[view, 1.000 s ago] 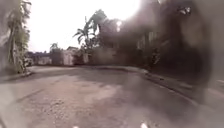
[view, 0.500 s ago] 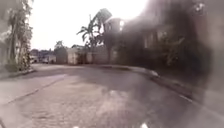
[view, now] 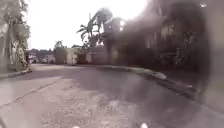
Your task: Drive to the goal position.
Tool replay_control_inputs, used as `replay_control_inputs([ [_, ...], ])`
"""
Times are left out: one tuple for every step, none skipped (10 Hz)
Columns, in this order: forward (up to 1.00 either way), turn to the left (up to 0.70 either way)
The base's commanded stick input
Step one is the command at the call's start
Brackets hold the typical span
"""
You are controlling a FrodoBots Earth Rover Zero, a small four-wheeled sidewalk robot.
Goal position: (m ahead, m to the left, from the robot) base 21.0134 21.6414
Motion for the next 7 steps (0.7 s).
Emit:
replay_control_inputs([
  [1.0, 0.0],
  [1.0, 0.0],
  [1.0, 0.0],
  [1.0, 0.0],
  [1.0, 0.0],
  [1.0, 0.0],
  [1.0, 0.0],
])
